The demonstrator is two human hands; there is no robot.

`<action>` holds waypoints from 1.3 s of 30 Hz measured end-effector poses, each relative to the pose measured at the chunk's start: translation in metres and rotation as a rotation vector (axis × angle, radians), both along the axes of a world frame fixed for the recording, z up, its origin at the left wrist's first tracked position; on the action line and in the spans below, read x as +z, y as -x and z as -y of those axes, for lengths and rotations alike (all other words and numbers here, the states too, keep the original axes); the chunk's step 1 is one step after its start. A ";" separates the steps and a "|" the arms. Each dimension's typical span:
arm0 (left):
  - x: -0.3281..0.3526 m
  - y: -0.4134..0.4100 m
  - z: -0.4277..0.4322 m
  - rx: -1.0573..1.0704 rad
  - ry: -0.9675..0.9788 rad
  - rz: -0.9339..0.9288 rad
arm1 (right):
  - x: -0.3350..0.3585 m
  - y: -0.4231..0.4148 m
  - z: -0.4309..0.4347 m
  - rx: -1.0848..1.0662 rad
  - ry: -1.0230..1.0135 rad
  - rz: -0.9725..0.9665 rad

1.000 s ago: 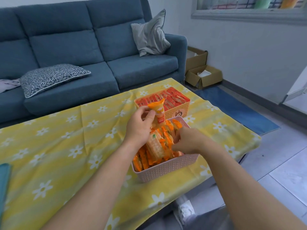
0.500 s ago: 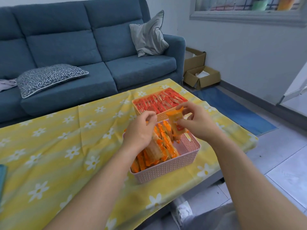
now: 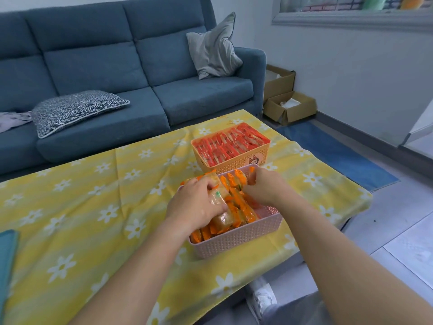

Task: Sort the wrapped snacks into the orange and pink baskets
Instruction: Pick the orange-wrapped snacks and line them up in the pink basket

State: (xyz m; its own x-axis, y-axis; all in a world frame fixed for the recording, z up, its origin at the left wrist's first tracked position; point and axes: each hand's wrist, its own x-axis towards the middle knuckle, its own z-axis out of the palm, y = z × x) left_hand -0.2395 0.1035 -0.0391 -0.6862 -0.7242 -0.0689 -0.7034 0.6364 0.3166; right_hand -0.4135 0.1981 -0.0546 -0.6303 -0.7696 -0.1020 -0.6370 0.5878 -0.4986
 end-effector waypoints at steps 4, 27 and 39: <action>0.000 -0.003 0.002 0.002 -0.025 -0.016 | -0.005 -0.004 0.000 0.080 -0.047 -0.048; 0.016 0.016 -0.002 0.198 -0.371 -0.662 | 0.025 0.000 -0.005 -0.020 0.479 0.237; 0.018 0.046 -0.013 0.184 -0.731 -0.829 | 0.021 0.024 -0.028 0.141 0.317 0.150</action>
State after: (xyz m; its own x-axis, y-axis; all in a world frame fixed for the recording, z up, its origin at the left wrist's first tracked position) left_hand -0.2857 0.1161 -0.0210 -0.6041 -0.7917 -0.0912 -0.1663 0.0133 0.9860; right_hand -0.4372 0.2257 -0.0335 -0.5120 -0.8560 0.0721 -0.6067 0.3009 -0.7358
